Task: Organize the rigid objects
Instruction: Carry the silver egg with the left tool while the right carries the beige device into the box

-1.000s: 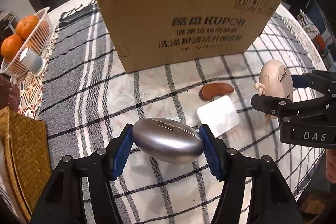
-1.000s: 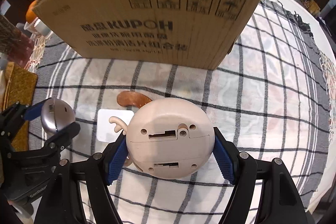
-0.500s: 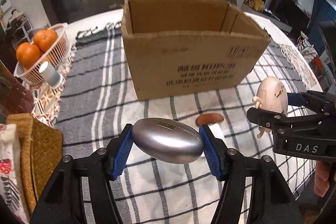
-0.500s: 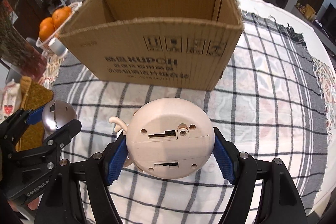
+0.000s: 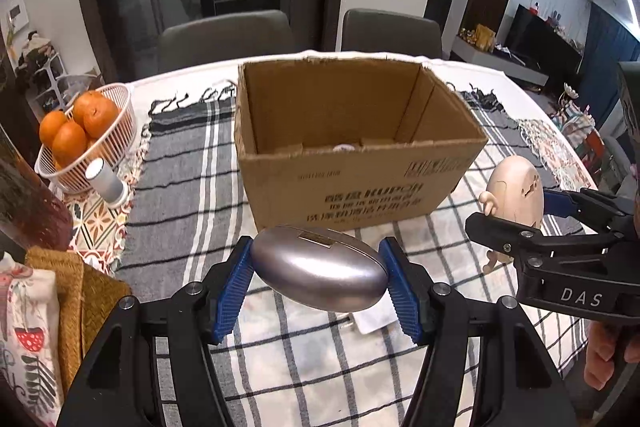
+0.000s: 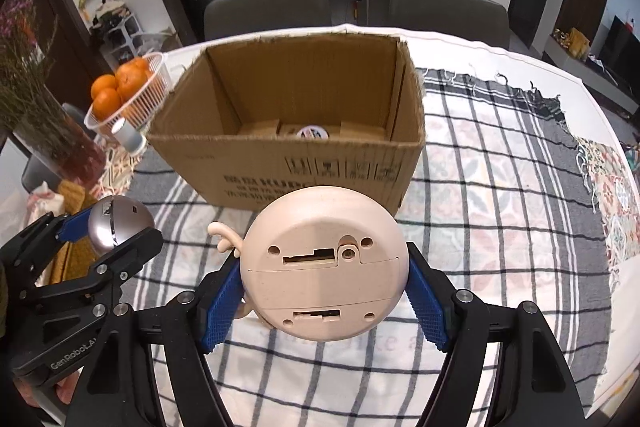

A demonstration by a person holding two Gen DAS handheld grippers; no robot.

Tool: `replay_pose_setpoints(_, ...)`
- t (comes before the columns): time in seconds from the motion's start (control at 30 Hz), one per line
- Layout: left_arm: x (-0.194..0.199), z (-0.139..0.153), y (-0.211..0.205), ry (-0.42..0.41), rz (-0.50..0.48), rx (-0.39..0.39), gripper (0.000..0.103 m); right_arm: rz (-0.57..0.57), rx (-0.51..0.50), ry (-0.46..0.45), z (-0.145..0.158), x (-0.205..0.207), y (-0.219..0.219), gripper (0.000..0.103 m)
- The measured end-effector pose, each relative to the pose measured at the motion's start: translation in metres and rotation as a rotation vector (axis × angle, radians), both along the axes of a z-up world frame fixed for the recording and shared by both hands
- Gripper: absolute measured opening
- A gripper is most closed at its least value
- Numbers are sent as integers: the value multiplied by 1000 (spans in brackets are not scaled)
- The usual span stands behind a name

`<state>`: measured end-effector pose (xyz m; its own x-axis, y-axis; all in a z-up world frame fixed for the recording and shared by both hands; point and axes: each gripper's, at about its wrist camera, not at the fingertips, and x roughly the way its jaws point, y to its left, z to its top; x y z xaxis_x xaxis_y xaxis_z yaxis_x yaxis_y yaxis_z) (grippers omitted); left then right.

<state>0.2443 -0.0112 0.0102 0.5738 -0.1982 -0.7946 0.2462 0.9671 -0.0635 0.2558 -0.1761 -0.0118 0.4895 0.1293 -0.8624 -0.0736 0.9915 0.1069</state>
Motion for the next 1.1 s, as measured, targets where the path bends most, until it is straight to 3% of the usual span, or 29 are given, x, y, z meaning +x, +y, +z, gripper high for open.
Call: replay_pose_setpoints(1.1, 47, 52, -4, -95, 11, -44, 63, -52, 85, -120, 44, 40, -13, 75)
